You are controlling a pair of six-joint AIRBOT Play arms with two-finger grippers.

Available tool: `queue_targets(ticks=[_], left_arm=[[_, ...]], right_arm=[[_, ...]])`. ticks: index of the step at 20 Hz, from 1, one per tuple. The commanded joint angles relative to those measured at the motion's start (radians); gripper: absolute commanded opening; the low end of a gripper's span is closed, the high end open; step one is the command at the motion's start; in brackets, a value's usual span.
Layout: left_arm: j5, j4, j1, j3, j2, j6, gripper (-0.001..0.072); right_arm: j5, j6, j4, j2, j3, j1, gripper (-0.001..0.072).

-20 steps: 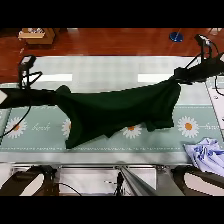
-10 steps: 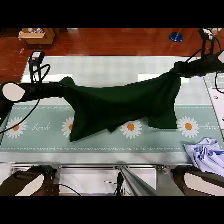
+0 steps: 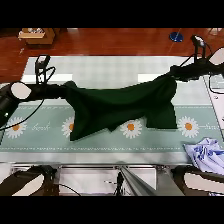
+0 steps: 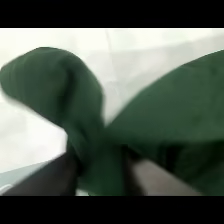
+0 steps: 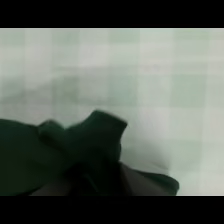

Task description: Fold the shirts.

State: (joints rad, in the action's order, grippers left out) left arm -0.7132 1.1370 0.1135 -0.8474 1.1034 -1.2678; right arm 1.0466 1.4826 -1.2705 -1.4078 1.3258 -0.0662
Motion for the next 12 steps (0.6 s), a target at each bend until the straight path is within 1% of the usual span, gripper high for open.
queue_targets(ticks=[1, 2, 3, 4, 5, 6, 7, 8, 9, 11, 12], left_arm=[[-0.013, 0.014, -0.009, -0.013, 0.001, 0.0, 0.0422], [-0.05, 0.051, -0.023, -0.031, -0.003, 0.0, 0.0422], [-0.124, 0.116, -0.043, -0.059, -0.009, 0.0, 0.0465], [-0.217, 0.191, -0.068, -0.087, -0.011, 0.0, 0.0593], [-0.332, 0.261, -0.103, -0.112, -0.011, -0.002, 0.0686], [-0.432, 0.296, -0.142, -0.119, -0.011, -0.019, 0.0686], [-0.525, 0.298, -0.189, -0.111, -0.011, -0.069, 0.0686], [-0.582, 0.269, -0.23, -0.089, -0.012, -0.109, 0.0686], [-0.622, 0.201, -0.268, -0.051, -0.017, -0.104, 0.0686], [-0.666, 0.032, -0.309, 0.031, -0.032, -0.026, 0.0686], [-0.678, -0.026, -0.309, 0.068, -0.04, -0.005, 0.0686]], right_arm=[[0.024, -0.028, 0.007, -0.002, 0.002, -0.004, 0.037], [0.055, -0.037, -0.019, 0.012, 0.01, -0.014, 0.0394], [0.103, -0.049, -0.066, 0.027, 0.024, -0.028, 0.0517], [0.156, -0.072, -0.125, 0.041, 0.034, -0.044, 0.0562], [0.204, -0.089, -0.187, 0.056, 0.035, -0.064, 0.0562], [0.225, -0.068, -0.204, 0.067, 0.035, -0.101, 0.0562], [0.242, -0.061, -0.189, 0.067, 0.035, -0.139, 0.0562], [0.259, -0.064, -0.171, 0.061, 0.035, -0.17, 0.0562], [0.269, -0.066, -0.155, 0.052, 0.034, -0.2, 0.0562], [0.264, -0.079, -0.098, 0.043, 0.013, -0.242, 0.0562], [0.256, -0.095, -0.071, 0.043, -0.008, -0.257, 0.0562]])
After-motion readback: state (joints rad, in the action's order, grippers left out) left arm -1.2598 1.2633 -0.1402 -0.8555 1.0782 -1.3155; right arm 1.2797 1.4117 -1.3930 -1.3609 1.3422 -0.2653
